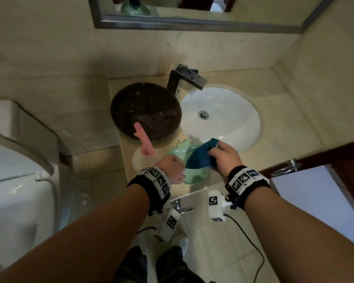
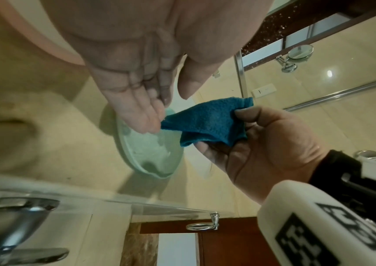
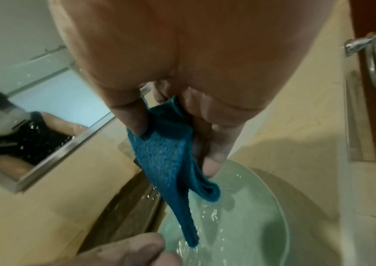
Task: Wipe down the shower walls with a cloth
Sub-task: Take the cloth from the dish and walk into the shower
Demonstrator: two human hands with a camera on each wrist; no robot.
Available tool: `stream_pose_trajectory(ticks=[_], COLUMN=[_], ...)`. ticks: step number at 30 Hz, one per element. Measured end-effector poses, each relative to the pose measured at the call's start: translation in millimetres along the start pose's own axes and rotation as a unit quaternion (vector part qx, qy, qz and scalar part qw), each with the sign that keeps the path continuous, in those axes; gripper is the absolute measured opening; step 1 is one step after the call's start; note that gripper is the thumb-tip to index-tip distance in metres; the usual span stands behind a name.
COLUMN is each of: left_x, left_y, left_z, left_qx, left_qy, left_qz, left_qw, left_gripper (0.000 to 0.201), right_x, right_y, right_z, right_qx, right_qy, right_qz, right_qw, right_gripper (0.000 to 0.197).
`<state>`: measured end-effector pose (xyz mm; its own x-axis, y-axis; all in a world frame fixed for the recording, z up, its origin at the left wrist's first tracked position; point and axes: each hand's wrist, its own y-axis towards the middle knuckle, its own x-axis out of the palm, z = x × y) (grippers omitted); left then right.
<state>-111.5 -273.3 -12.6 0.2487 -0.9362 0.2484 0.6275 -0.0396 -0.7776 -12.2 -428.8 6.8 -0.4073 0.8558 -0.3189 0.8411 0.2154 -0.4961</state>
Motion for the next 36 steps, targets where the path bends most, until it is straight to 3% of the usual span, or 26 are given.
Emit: stream_pose_trajectory(ticks=[2, 4, 7, 10, 12, 16, 22, 29, 33, 36], left_x=[9.9, 16.0, 22.4, 27.9, 30.3, 28.0, 21.0, 23.6, 28.1, 24.1], left_y=[1.6, 6.2, 2.9, 7.1, 10.3, 10.9, 20.5, 21.8, 21.8, 23.8], left_z=[1.4, 2.0, 9.8, 9.4, 9.0, 14.0, 19.4, 24.5, 21.6, 12.8], left_qx=[0.045, 0.068, 0.059, 0.075, 0.094, 0.113, 0.125, 0.092, 0.079, 0.085], left_qy=[0.003, -0.03, -0.134, -0.089, -0.04, 0.028, 0.139, 0.102, 0.065, 0.101], left_qz=[0.046, 0.056, -0.007, 0.018, 0.051, 0.115, 0.17, 0.189, 0.172, 0.191], left_qw=[0.998, 0.996, 0.989, 0.993, 0.993, 0.987, 0.968, 0.972, 0.98, 0.973], left_gripper=[0.021, 0.03, 0.031, 0.042, 0.041, 0.014, 0.021, 0.012, 0.007, 0.025], right_x=[-6.6, -13.8, -21.4, -26.6, -28.8, -30.0, -25.4, -24.5, -18.6, -11.4], right_y=[-7.7, -7.9, -8.1, -5.2, -4.7, -0.4, 11.8, 18.0, 12.0, 16.3], right_z=[-12.0, -15.0, -15.8, -12.7, -10.7, -0.5, 13.2, 14.4, 19.5, 22.9], right_qx=[0.017, 0.027, 0.035, 0.04, 0.037, 0.031, -0.007, -0.032, -0.098, -0.114], right_qy=[0.061, 0.109, 0.172, 0.19, 0.167, 0.109, 0.048, -0.043, -0.19, -0.235], right_qz=[0.0, -0.012, -0.032, -0.033, -0.03, -0.014, -0.001, -0.012, -0.053, -0.046], right_qw=[0.998, 0.994, 0.984, 0.98, 0.985, 0.993, 0.999, 0.999, 0.975, 0.964], right_gripper=[0.011, 0.018, 0.018, 0.017, 0.017, 0.014, 0.014, 0.028, 0.057, 0.061])
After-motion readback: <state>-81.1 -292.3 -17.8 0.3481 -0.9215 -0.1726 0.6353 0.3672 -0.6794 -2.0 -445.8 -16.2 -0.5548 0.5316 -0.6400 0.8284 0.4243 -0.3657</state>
